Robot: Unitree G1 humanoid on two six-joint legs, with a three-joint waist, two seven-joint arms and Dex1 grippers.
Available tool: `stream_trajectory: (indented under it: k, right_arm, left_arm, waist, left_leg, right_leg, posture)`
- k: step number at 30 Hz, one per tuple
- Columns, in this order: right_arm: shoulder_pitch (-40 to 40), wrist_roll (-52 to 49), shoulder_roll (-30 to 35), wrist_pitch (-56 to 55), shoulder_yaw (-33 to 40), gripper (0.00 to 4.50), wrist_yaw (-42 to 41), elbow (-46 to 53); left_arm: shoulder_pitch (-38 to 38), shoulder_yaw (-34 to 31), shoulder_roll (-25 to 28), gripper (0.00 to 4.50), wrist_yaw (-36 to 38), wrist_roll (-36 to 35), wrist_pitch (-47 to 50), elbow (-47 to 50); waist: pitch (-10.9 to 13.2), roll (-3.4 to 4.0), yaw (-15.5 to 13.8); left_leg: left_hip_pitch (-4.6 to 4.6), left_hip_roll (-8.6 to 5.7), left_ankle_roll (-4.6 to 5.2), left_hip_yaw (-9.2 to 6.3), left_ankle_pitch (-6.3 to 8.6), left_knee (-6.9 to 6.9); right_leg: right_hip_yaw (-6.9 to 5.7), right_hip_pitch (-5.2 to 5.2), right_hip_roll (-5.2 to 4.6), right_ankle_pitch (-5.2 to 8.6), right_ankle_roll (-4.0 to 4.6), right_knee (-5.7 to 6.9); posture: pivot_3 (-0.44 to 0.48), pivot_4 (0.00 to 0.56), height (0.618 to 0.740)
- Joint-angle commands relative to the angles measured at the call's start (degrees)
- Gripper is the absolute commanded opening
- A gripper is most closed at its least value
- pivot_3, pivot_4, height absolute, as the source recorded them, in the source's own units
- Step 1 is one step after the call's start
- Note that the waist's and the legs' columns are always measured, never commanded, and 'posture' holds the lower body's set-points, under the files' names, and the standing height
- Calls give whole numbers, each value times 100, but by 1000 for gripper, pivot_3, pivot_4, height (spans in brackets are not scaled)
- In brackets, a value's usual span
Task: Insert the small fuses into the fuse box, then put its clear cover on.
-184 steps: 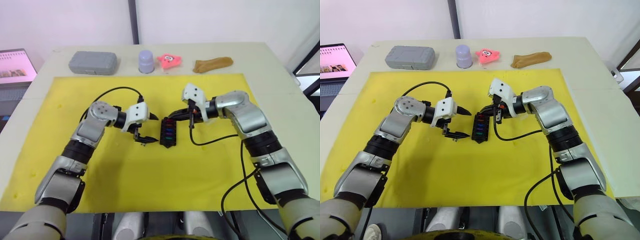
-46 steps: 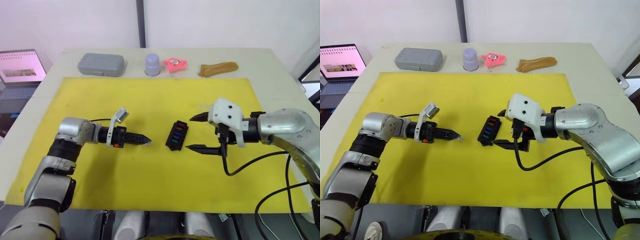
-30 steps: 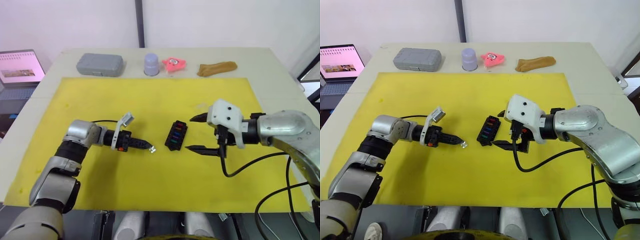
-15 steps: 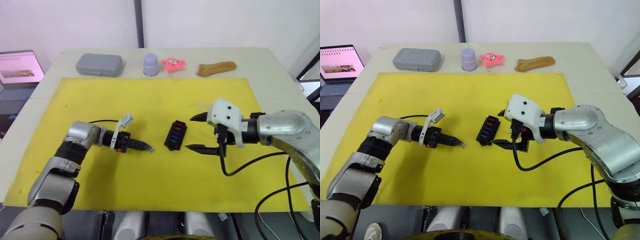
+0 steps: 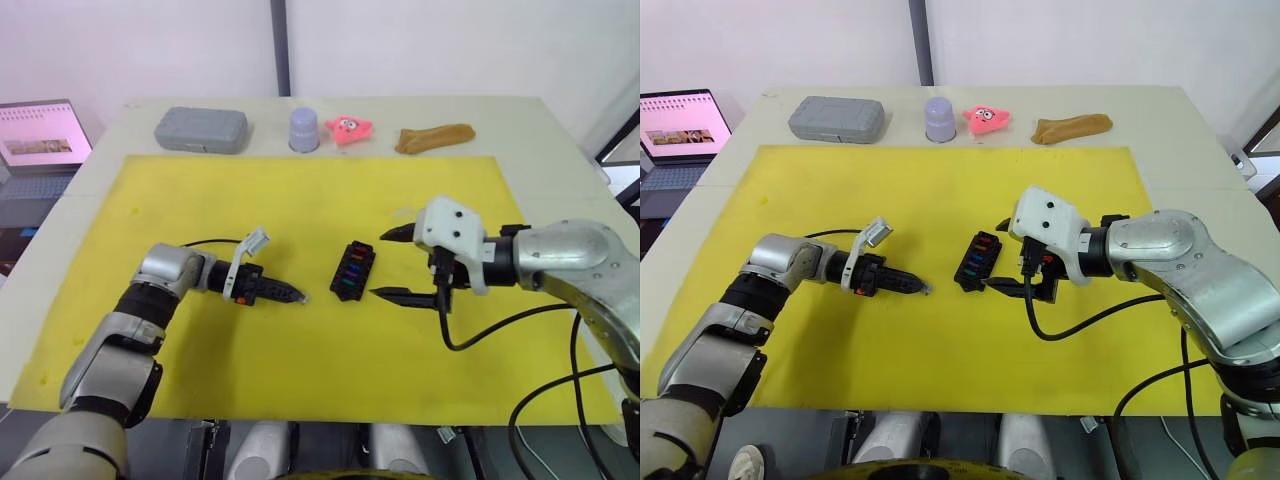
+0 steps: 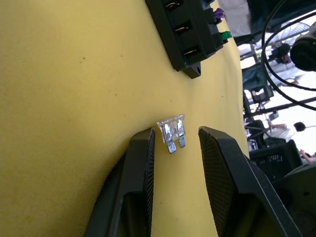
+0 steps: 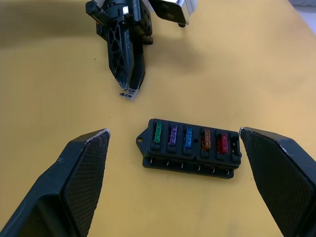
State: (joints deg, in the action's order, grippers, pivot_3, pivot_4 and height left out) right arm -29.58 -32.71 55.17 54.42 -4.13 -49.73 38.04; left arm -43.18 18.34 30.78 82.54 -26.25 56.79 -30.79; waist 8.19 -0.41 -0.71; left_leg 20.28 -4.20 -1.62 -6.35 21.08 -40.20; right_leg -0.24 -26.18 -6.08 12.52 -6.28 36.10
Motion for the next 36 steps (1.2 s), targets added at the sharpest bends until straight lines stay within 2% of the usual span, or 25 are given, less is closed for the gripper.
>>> stream_trajectory:
  k: [1, 15, 28, 36]
  right_arm:
    - [-42, 24, 10, -96, 78, 4500, 42, 95]
    - [-12, 91, 29, -137, 60, 4500, 45, 88]
    - [15, 105, 54, -112, 94, 4500, 41, 127]
    - [23, 112, 94, -105, 105, 4500, 38, 140]
  left_arm:
    - [-29, 99, -56, 1508, -73, 239, -75, -135]
    - [53, 229, -157, 1508, 79, 384, -127, 124]
    - [-163, 110, -352, 1508, 124, 334, 127, -33]
    - [-150, 209, -377, 1508, 178, 508, -65, -89]
  waist:
    - [0, 0, -1]
    - [0, 0, -8]
    - [0, 0, -19]
    - [0, 0, -17]
  left_leg:
    - [0, 0, 0, 0, 0, 0]
    - [1, -2, 0, -3, 0, 0]
    - [1, -6, 1, -7, 0, -3]
    - [1, -6, 1, -8, 0, -3]
  right_leg:
    - [0, 0, 0, 0, 0, 0]
    - [0, 3, -1, 0, 0, -2]
    - [0, 10, -2, 0, 0, -4]
    - [0, 10, -2, 0, 0, -4]
  posture:
    - [0, 150, 740]
    - [0, 150, 740]
    - [0, 150, 740]
    - [0, 150, 740]
